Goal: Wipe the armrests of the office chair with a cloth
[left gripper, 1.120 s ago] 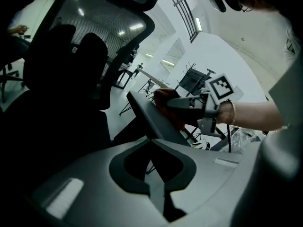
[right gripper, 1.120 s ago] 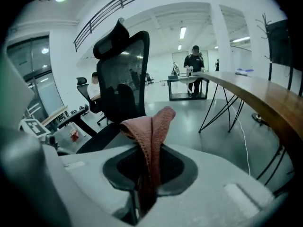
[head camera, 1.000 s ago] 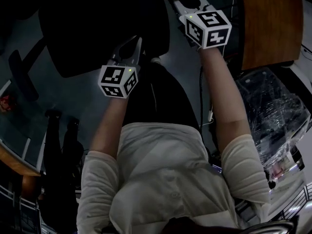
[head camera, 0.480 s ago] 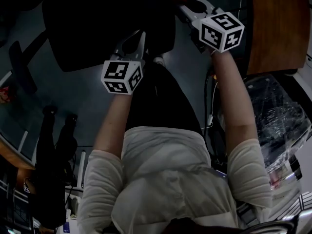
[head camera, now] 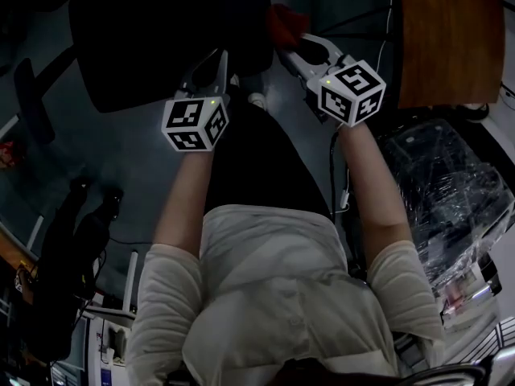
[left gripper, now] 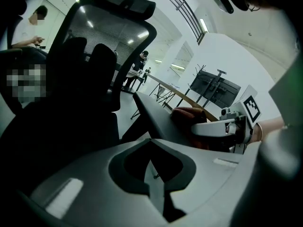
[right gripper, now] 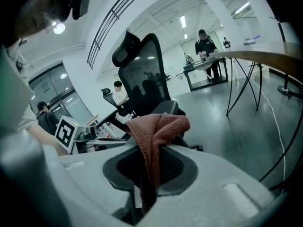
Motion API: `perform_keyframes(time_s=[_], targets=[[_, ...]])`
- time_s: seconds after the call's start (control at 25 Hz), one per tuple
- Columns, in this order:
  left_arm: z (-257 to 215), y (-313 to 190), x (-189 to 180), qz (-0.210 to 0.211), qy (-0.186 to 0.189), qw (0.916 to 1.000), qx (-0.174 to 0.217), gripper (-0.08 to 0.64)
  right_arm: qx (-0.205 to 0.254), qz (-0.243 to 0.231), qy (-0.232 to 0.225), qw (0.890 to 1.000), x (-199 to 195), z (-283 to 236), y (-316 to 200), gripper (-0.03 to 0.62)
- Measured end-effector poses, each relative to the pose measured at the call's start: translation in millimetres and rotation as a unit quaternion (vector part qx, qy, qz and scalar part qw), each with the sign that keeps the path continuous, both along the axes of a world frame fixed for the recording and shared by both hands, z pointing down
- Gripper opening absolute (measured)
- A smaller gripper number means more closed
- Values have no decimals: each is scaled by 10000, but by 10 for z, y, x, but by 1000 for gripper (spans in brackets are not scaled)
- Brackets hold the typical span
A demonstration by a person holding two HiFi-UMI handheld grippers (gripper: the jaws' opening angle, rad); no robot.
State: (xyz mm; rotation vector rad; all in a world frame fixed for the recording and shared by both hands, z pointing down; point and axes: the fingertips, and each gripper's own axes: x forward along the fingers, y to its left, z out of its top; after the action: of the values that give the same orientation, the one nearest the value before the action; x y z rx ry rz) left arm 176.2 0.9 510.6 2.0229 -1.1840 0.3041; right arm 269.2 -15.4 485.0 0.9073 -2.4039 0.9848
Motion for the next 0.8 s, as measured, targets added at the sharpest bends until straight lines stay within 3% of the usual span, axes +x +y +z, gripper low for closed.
perform_keyframes(time_s=[0.28,0.52,0.64,0.8], targets=[[-35,205,-25,-210,-41,9998,18,2,-107,-279,-65,9995,-92,4,482,43],[-71,351,20,-293,14,9996,-55,2,39,-941,636,9935,-259,20,810,43],[-52,462,42,-189,101,9995,-214,3,-18,-1232,656,9902,-482,36,970,43],[-61,469,-180,-521,57,9982,-286,12,-71,-1164,580,9915,-737,71,995,43]])
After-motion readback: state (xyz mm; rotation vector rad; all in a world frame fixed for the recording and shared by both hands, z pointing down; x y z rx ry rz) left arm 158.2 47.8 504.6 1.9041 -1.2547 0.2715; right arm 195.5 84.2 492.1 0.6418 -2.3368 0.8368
